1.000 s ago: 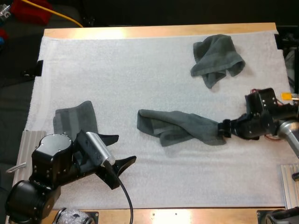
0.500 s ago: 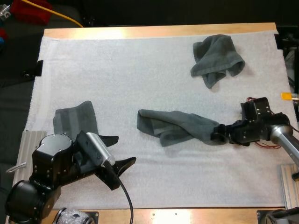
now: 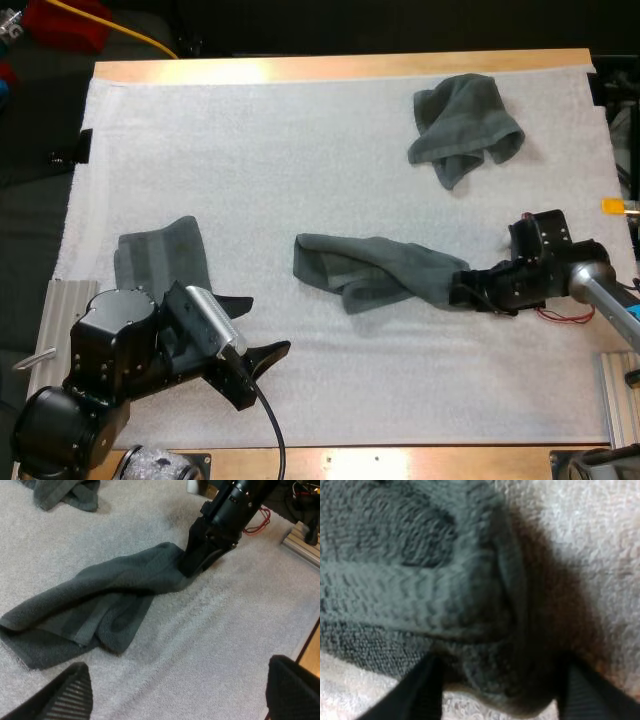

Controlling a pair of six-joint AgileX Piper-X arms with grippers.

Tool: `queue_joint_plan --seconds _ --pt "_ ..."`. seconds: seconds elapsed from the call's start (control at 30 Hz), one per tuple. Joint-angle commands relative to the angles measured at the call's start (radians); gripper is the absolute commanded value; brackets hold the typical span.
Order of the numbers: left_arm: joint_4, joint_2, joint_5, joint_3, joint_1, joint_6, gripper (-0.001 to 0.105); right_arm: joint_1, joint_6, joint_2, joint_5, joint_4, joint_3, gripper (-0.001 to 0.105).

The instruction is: Pick towel from pile, fold and stack

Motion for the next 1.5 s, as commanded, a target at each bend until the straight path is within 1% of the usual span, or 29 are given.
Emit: queue_joint_plan --seconds 0.0,0.1,0.27,0.33,0.43,0.5,0.6,0.7,0.8,0.87,1.0,1.07,1.13,1.2,1.3,1.33,1.43,1.47 --pt "-0.001 0.001 0.007 -0.002 -0.003 -0.002 0.07 -0.001 -0.001 0.006 -0.014 0.001 0.003 0.037" --pt "-0.001 0.001 0.007 -0.002 -0.003 -0.002 0.07 -0.001 -0.001 0.006 -0.014 -0.002 0.003 0.03" --pt "-0.001 0.001 0.007 -0.002 -0.003 -0.002 0.07 -0.001 -0.001 0.002 -0.014 -0.007 0.003 0.005" --pt "-0.001 0.001 0.007 -0.002 -0.003 -0.002 0.07 -0.001 -0.001 -0.013 -0.014 -0.01 0.003 0.001" --pt "-0.001 0.001 0.007 -0.002 -0.003 -0.002 0.07 0.001 -0.002 -0.06 -0.008 -0.024 0.001 0.002" --pt "-0.001 0.001 0.007 -0.002 -0.003 -0.002 0.07 0.001 -0.003 -0.102 0.022 -0.024 -0.008 0.002" --pt "-0.004 0.001 0.007 -0.002 -0.003 -0.002 0.07 0.001 -0.003 -0.174 0.059 -0.015 -0.039 0.002" --pt "-0.004 0.001 0.007 -0.002 -0.003 -0.002 0.07 0.001 -0.004 -0.244 0.084 0.013 -0.095 0.002" --pt "-0.004 0.001 0.007 -0.002 -0.003 -0.002 0.07 0.001 -0.028 -0.302 0.109 0.059 -0.177 0.002" --pt "-0.004 0.001 0.007 -0.002 -0.003 -0.002 0.07 0.001 -0.052 -0.328 0.123 0.113 -0.261 0.002" --pt "-0.004 0.001 0.007 -0.002 -0.003 -0.002 0.07 0.001 -0.076 -0.346 0.125 0.199 -0.405 0.002" --pt "-0.004 0.001 0.007 -0.002 -0.003 -0.002 0.07 0.013 -0.106 -0.346 0.134 0.26 -0.493 0.002" --pt "-0.004 0.001 0.007 -0.002 -0.003 -0.002 0.07 0.034 -0.135 -0.346 0.156 0.3 -0.553 0.002" --pt "-0.004 0.001 0.007 -0.002 -0.003 -0.002 0.07 0.062 -0.157 -0.346 0.193 0.329 -0.606 0.002" --pt "-0.004 0.001 0.007 -0.002 -0.003 -0.002 0.07 0.124 -0.201 -0.346 0.298 0.363 -0.671 0.002" --pt "-0.004 0.001 0.007 -0.002 -0.003 -0.002 0.07 0.154 -0.222 -0.346 0.353 0.376 -0.69 0.002" --pt "-0.004 0.001 0.007 -0.002 -0.003 -0.002 0.07 0.222 -0.271 -0.346 0.463 0.404 -0.709 0.002" --pt "-0.004 0.001 0.007 -0.002 -0.003 -0.002 0.07 0.246 -0.273 -0.345 0.485 0.415 -0.709 0.002"
